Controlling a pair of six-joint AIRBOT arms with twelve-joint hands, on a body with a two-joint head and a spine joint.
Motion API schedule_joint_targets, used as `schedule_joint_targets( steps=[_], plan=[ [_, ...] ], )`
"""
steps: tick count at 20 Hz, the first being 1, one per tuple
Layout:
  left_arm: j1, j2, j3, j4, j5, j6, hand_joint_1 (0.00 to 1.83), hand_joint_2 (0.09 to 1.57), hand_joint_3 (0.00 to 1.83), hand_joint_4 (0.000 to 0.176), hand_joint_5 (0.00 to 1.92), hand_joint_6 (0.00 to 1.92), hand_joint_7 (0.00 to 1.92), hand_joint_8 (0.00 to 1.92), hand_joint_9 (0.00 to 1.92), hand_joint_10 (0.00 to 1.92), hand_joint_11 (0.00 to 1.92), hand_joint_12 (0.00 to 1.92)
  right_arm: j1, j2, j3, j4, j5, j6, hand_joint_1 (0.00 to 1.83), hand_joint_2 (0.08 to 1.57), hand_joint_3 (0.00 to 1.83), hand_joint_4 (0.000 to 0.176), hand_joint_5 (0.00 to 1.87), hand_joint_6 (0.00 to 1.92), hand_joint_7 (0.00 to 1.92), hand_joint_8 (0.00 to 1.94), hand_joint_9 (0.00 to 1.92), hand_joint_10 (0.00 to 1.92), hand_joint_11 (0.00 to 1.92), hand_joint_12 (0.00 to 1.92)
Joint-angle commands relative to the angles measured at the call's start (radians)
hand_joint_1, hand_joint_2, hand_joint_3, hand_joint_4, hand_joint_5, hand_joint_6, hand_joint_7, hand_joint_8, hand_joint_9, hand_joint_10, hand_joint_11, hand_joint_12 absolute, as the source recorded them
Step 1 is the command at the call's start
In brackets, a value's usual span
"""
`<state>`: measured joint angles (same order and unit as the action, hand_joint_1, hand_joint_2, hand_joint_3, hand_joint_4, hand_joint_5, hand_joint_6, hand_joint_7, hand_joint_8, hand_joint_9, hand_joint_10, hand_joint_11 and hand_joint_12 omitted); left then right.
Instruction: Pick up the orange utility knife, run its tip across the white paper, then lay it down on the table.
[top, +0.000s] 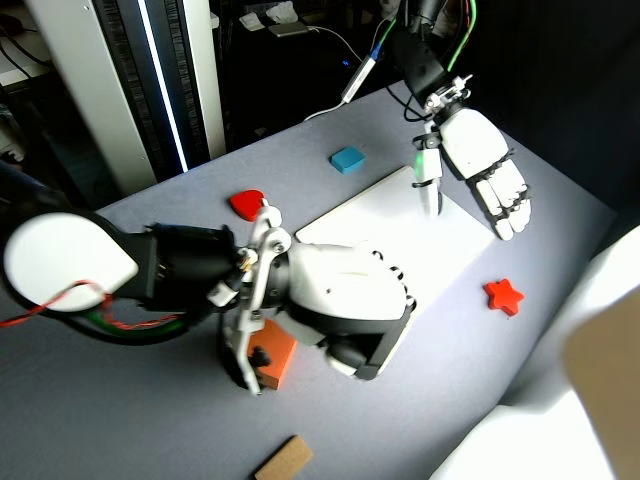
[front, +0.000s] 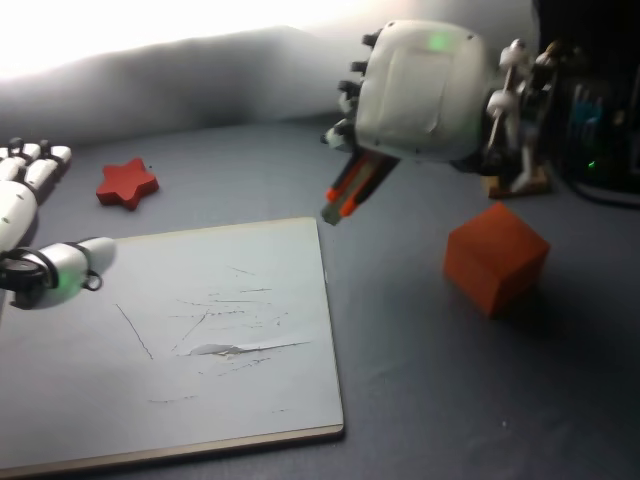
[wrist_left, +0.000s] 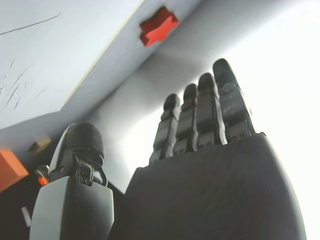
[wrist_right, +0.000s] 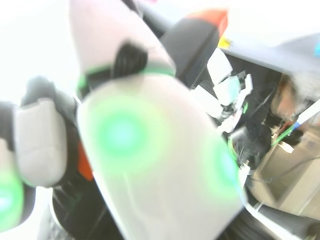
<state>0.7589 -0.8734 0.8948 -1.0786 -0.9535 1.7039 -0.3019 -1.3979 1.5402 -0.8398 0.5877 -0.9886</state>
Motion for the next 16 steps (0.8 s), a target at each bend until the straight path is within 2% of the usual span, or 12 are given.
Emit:
schedule_joint_targets(
  steps=[1, 4, 7, 10, 13, 16],
  plan=[
    [-0.001, 0.015, 0.011, 0.048, -0.081, -0.001, 0.13, 1.33, 0.00, 0.023, 0.00, 0.00, 0.00, 0.00, 0.05, 0.01, 0.00, 0.31, 0.001, -0.007, 0.013, 0.073, 0.166, -0.064, 1.55, 1.37, 0.00, 0.176, 1.47, 1.92, 1.64, 1.94, 1.72, 1.92, 1.77, 1.92],
    [0.011, 0.017, 0.031, 0.047, -0.076, -0.003, 0.16, 1.32, 0.00, 0.022, 0.00, 0.00, 0.00, 0.00, 0.05, 0.01, 0.00, 0.32, -0.026, -0.064, 0.048, 0.158, 0.272, -0.221, 1.56, 1.36, 0.00, 0.176, 1.48, 1.92, 1.65, 1.94, 1.73, 1.92, 1.77, 1.92],
    [0.024, 0.017, 0.053, 0.044, -0.071, -0.008, 0.14, 1.33, 0.00, 0.020, 0.00, 0.00, 0.00, 0.00, 0.03, 0.00, 0.00, 0.27, -0.037, -0.121, 0.085, 0.158, 0.345, -0.287, 1.56, 1.36, 0.00, 0.176, 1.47, 1.92, 1.65, 1.94, 1.73, 1.92, 1.77, 1.92],
    [0.034, 0.018, 0.069, 0.044, -0.071, -0.017, 0.14, 1.33, 0.00, 0.022, 0.00, 0.00, 0.00, 0.00, 0.02, 0.00, 0.00, 0.28, -0.045, -0.173, 0.130, 0.142, 0.394, -0.311, 1.55, 1.36, 0.00, 0.176, 1.45, 1.92, 1.64, 1.94, 1.73, 1.92, 1.77, 1.92],
    [0.035, 0.019, 0.076, 0.044, -0.069, -0.017, 0.15, 1.32, 0.00, 0.013, 0.00, 0.00, 0.00, 0.00, 0.02, 0.00, 0.00, 0.32, -0.049, -0.237, 0.204, 0.095, 0.458, -0.324, 1.55, 1.36, 0.00, 0.176, 1.45, 1.92, 1.64, 1.94, 1.72, 1.92, 1.77, 1.92],
    [0.034, 0.021, 0.073, 0.039, -0.062, -0.017, 0.13, 1.32, 0.00, 0.010, 0.00, 0.00, 0.00, 0.00, 0.02, 0.01, 0.00, 0.25, -0.046, -0.282, 0.250, 0.072, 0.504, -0.335, 1.55, 1.36, 0.00, 0.176, 1.46, 1.92, 1.65, 1.94, 1.73, 1.92, 1.77, 1.92]
  ],
)
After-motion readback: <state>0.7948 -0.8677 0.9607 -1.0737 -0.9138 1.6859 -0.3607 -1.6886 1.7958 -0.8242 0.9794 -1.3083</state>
